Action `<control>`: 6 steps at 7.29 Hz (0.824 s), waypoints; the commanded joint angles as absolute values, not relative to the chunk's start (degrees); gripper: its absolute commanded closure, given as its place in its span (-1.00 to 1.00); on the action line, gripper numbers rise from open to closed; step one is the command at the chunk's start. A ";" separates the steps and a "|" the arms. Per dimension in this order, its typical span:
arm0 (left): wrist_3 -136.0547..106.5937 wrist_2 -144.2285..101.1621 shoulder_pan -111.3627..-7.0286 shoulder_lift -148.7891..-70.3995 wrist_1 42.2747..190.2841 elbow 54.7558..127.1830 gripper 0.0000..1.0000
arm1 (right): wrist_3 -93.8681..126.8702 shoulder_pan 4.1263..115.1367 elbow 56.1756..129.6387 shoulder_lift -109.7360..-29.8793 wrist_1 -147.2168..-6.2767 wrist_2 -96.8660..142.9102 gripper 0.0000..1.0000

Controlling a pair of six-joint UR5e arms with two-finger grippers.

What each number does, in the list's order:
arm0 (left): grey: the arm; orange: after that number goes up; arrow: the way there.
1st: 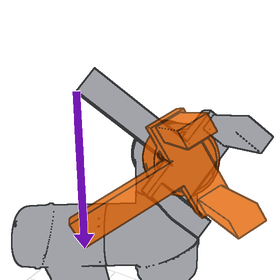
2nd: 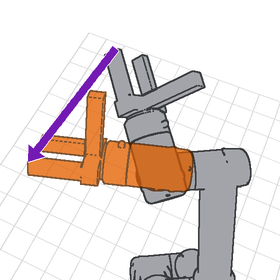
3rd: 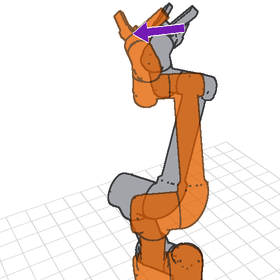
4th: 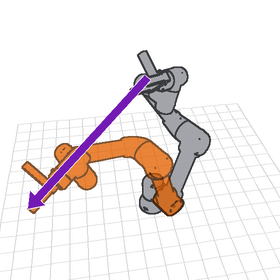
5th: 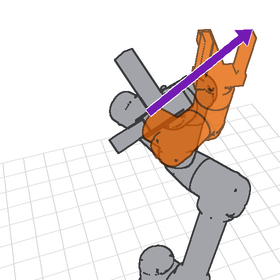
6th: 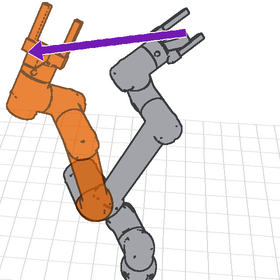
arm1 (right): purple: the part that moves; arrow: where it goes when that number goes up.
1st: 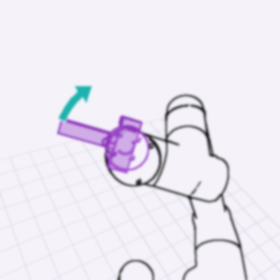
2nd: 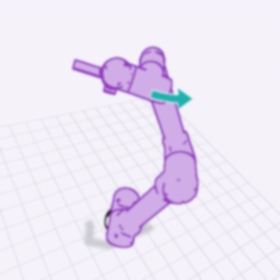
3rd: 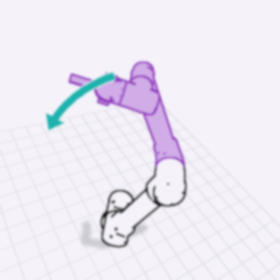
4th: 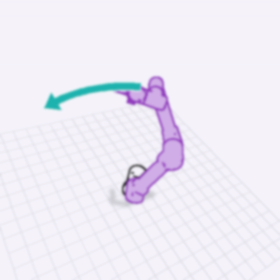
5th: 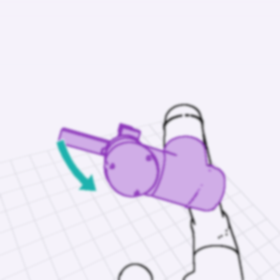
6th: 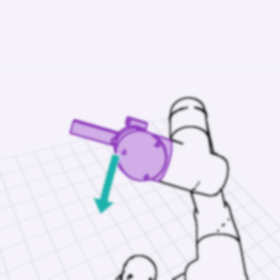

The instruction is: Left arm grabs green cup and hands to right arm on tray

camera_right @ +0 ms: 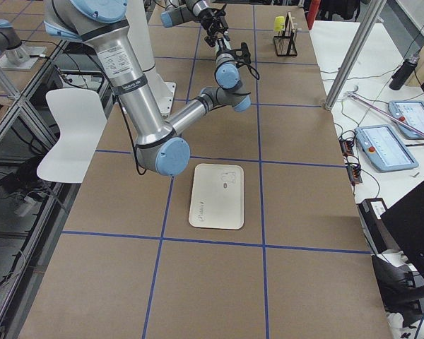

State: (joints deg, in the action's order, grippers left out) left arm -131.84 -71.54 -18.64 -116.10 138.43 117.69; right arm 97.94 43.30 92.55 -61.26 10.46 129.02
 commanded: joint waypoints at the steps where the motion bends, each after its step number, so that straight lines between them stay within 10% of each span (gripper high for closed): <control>1: -131.84 -71.54 -18.63 -116.10 138.43 117.69 0.65 | 97.91 43.16 92.55 -61.26 10.46 129.02 0.12; 6: -131.75 -71.54 -18.63 -116.10 138.43 117.60 0.52 | 97.91 43.07 92.55 -61.26 10.55 129.02 0.44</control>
